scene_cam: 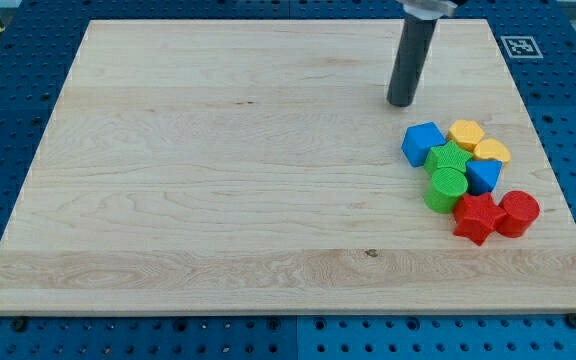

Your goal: Point at the red circle

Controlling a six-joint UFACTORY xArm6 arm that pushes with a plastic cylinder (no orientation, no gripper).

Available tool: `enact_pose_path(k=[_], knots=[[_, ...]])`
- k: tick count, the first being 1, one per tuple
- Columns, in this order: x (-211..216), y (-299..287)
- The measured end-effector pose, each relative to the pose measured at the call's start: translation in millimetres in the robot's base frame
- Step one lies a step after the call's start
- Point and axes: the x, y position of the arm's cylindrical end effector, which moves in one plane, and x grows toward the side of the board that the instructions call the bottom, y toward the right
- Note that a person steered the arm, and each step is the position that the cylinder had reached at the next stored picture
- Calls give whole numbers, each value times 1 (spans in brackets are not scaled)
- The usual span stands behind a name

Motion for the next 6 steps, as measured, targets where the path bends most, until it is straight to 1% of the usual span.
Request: enact_pose_path(k=[1, 3, 4, 5, 6], knots=[[-3, 43], [76, 146], [122, 173], [166, 167], [176, 160]])
